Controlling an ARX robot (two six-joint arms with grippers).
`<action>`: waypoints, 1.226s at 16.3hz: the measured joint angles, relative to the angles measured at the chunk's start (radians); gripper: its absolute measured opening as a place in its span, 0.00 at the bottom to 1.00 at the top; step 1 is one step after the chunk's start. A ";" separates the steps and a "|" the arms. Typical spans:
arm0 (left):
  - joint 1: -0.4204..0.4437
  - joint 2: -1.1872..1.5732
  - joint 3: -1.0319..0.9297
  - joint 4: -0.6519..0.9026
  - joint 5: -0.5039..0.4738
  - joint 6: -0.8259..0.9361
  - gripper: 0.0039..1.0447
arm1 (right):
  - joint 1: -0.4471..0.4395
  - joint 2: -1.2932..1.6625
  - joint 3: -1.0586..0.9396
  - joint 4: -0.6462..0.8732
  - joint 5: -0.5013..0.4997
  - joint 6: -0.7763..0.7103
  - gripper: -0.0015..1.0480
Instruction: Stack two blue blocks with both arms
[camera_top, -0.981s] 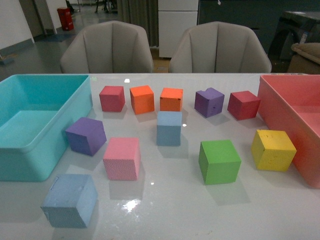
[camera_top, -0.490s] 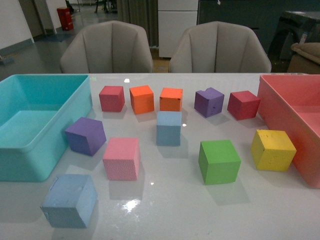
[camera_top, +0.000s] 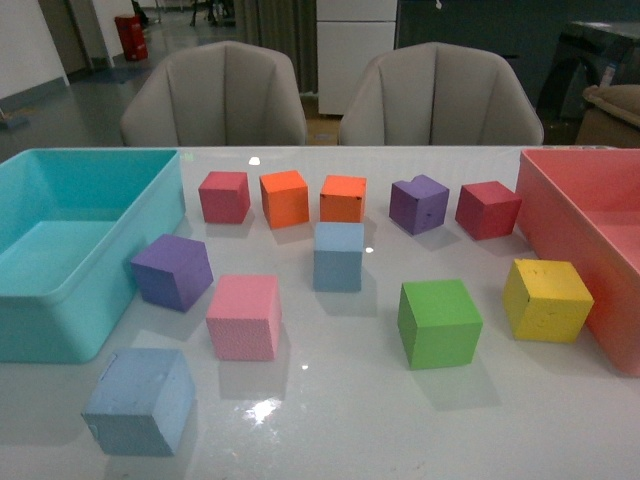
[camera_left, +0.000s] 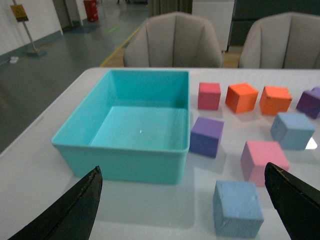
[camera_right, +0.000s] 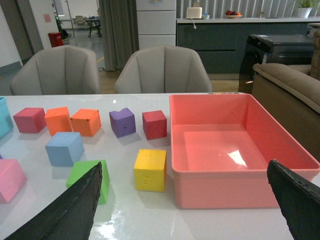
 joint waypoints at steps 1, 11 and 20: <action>0.013 0.049 0.020 0.067 0.032 0.000 0.94 | 0.000 0.000 0.000 0.001 0.000 0.000 0.94; 0.151 1.267 0.238 0.708 0.448 -0.018 0.94 | 0.000 0.000 0.000 0.000 0.000 0.000 0.94; 0.062 1.555 0.327 0.676 0.404 -0.027 0.94 | 0.000 0.000 0.000 0.000 0.000 0.000 0.94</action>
